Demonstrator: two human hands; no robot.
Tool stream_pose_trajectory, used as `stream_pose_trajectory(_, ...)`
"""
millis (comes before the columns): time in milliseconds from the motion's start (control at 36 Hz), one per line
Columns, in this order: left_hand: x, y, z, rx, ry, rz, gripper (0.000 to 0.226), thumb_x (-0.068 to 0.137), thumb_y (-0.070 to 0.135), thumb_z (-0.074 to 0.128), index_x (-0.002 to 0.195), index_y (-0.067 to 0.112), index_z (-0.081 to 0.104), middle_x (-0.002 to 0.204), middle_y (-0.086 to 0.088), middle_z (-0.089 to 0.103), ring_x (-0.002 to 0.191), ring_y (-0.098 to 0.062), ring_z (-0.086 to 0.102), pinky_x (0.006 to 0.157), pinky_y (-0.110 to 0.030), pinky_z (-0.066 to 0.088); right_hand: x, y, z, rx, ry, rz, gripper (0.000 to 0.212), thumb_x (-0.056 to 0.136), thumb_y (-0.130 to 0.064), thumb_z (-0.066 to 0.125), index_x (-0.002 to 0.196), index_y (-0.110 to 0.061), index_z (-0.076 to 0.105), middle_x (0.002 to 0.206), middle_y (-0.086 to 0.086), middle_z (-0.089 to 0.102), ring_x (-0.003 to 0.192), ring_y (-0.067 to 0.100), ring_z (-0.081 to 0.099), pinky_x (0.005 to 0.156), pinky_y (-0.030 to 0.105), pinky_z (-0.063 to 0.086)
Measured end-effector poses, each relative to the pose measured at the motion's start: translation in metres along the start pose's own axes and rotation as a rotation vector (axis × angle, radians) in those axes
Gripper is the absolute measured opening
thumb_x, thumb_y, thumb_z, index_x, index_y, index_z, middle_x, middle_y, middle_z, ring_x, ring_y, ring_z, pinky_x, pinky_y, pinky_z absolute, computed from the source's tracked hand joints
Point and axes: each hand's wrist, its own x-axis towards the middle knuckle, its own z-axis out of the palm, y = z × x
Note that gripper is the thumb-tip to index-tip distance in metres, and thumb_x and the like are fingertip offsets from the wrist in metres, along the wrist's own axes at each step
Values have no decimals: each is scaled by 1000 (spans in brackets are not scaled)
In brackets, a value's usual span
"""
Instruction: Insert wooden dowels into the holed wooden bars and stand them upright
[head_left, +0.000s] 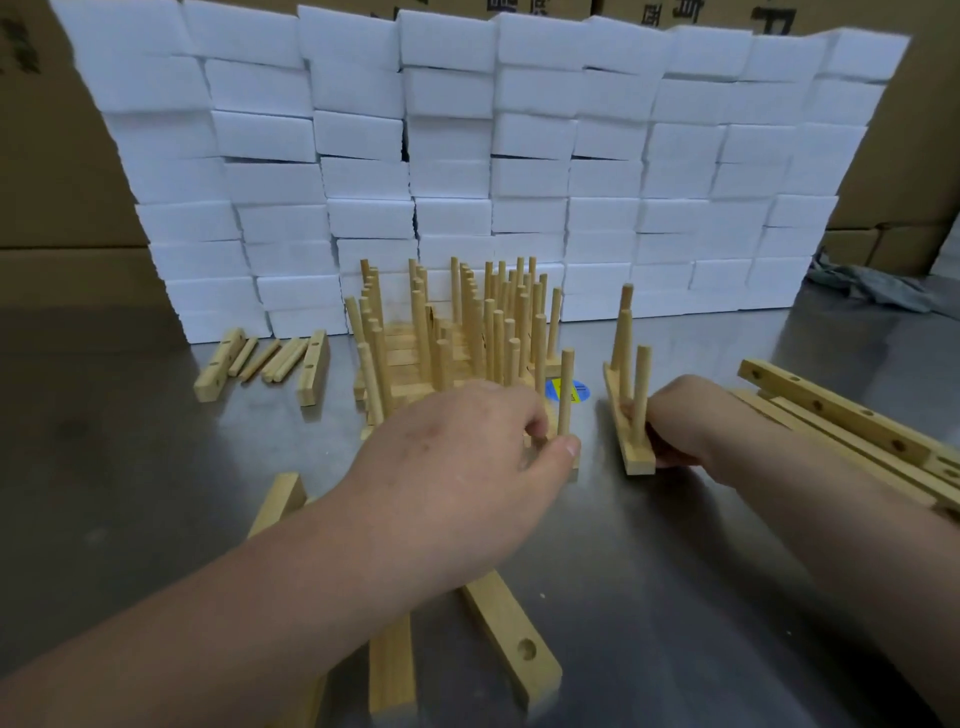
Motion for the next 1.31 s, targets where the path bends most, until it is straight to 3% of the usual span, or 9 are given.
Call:
stream_pose_trajectory(111, 0, 0, 4, 20, -47, 19, 33, 81, 57, 28, 83, 34, 52, 78, 12, 52, 72, -2, 48, 60, -23, 42, 3, 1, 7, -132, 43, -63, 32, 87, -20, 53, 59, -6, 48, 48, 10, 51, 51, 26, 54, 55, 27, 43)
stream_pose_trajectory(306, 0, 1, 7, 27, -71, 26, 33, 84, 56, 28, 86, 34, 53, 81, 12, 52, 74, -3, 49, 67, -28, 48, 1, -2, 10, -334, 79, -135, 37, 83, -41, 55, 63, -11, 60, 56, 5, 50, 53, 19, 50, 50, 24, 38)
stream_pose_trajectory(472, 0, -1, 8, 40, -65, 28, 33, 85, 57, 28, 87, 34, 53, 81, 12, 51, 74, -3, 48, 68, -29, 47, 5, 7, 5, -286, 142, -241, 18, 86, -28, 54, 86, -16, 67, 77, 6, 64, 75, 25, 60, 65, 33, 50)
stream_pose_trajectory(694, 0, -1, 9, 44, -63, 54, 32, 86, 56, 28, 91, 36, 52, 80, 13, 50, 72, -3, 47, 63, -24, 45, 14, 9, 9, -220, 103, -213, 24, 89, -11, 48, 83, -11, 72, 82, 10, 69, 73, 26, 61, 63, 29, 49)
stream_pose_trajectory(750, 0, -1, 10, 41, -62, 58, 31, 87, 55, 29, 90, 36, 52, 79, 13, 49, 72, -3, 47, 62, -23, 44, 14, 9, 14, -213, 115, -262, 28, 89, -14, 47, 70, -21, 67, 77, 3, 67, 72, 22, 60, 65, 29, 51)
stream_pose_trajectory(806, 0, -1, 10, 42, -63, 56, 29, 87, 56, 29, 89, 37, 51, 79, 14, 49, 73, -2, 47, 63, -22, 44, 13, 9, 20, -253, 103, -281, 31, 90, -16, 44, 84, -29, 72, 85, 0, 68, 81, 24, 60, 76, 35, 53)
stream_pose_trajectory(972, 0, -2, 13, 55, -78, 49, 29, 88, 56, 30, 91, 36, 51, 79, 14, 49, 72, -1, 46, 61, -23, 43, 12, 7, 27, -306, -20, -348, 52, 88, -1, 34, 124, -30, 58, 116, 2, 60, 80, 14, 54, 64, 24, 42)
stream_pose_trajectory(1194, 1, -3, 15, 77, -88, 45, 30, 89, 56, 32, 94, 35, 53, 82, 13, 50, 75, -2, 46, 69, -30, 48, 5, 9, 26, -227, -169, -460, 47, 88, -3, 40, 120, -32, 59, 104, -5, 55, 87, 13, 53, 66, 22, 40)
stream_pose_trajectory(1306, 0, -3, 15, 71, -90, 53, 28, 90, 55, 32, 93, 35, 52, 81, 13, 49, 74, -3, 46, 68, -28, 47, 5, 13, 27, -172, -245, -524, 53, 85, -3, 43, 122, -38, 56, 122, 0, 58, 111, 20, 51, 83, 27, 34)
